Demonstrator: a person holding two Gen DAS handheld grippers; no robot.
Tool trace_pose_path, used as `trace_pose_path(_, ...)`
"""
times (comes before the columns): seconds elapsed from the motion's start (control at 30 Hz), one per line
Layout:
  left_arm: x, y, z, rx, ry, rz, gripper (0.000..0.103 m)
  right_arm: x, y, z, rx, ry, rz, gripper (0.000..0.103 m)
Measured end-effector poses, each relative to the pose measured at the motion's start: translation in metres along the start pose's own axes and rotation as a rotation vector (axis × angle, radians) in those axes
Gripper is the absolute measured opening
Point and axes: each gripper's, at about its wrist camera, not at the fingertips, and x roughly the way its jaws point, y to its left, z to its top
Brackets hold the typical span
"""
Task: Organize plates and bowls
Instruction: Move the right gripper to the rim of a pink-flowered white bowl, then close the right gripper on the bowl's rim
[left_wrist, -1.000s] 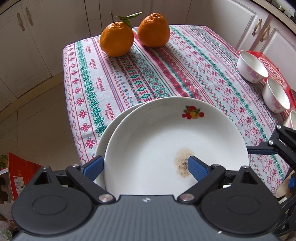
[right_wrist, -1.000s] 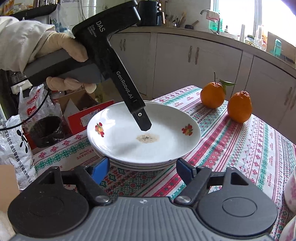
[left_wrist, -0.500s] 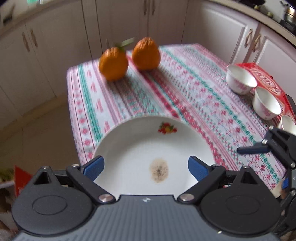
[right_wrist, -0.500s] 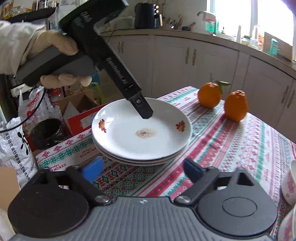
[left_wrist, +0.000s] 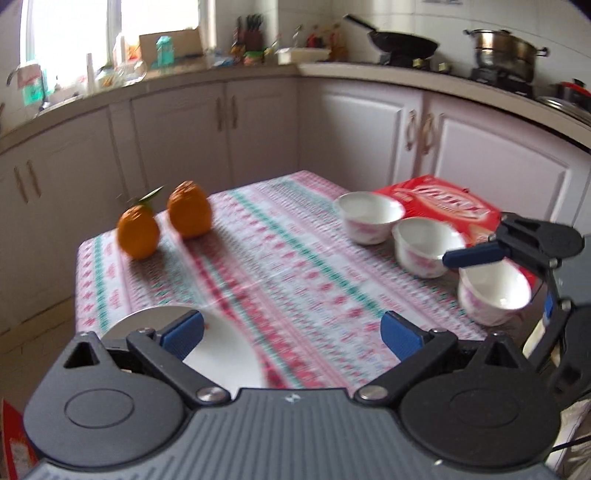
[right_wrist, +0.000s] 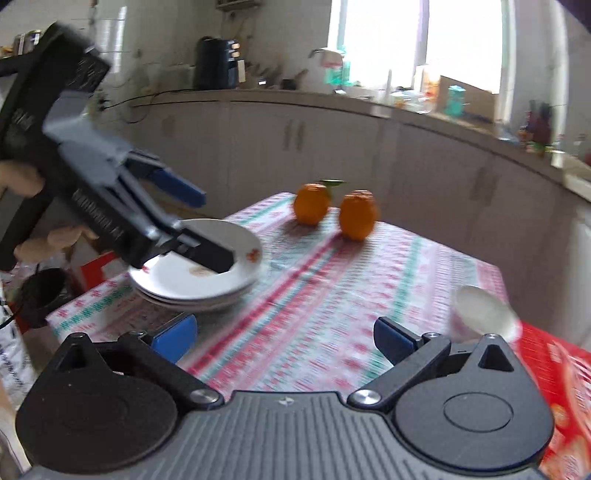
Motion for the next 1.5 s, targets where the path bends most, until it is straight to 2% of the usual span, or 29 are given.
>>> trace_pose_path(0.23,0.013,-0.066,-0.017,0.031,-0.082,-0.074,0.102,-0.053,-0.050,-0.038,0.106,0.014,-0.175,0.103)
trace_pose_path(0.37,0.032,-0.105,-0.027,0.080,-0.062,-0.132,0.102,-0.074,-0.078,-0.062,0.189,0.028,-0.249,0.103)
trace_pose_path(0.47,0.045,-0.129,-0.034,0.118,-0.034,-0.181,0.102,-0.080,-0.093,-0.078,0.240,0.045,-0.264,0.103)
trace_pose_path(0.7,0.075,-0.165,-0.039,0.148,0.005,-0.233,0.102,-0.076,-0.116,-0.097,0.313,0.091,-0.233,0.103)
trace_pose_path(1.0,0.104,-0.186,-0.034,0.108,-0.021,-0.248,0.102,-0.067,-0.142,-0.105,0.371,0.143,-0.168,0.103)
trace_pose_path(1.17,0.111,-0.195,-0.032,0.117,-0.035,-0.252,0.102,-0.059,-0.151,-0.106,0.388,0.165,-0.112,0.103)
trace_pose_path(1.27,0.112,-0.197,-0.033,0.116,-0.038,-0.266,0.102,-0.053,-0.155,-0.106,0.389,0.182,-0.083,0.100)
trace_pose_path(1.5,0.115,-0.202,-0.031,0.129,-0.052,-0.280,0.099,-0.041,-0.165,-0.102,0.373,0.222,-0.038,0.085)
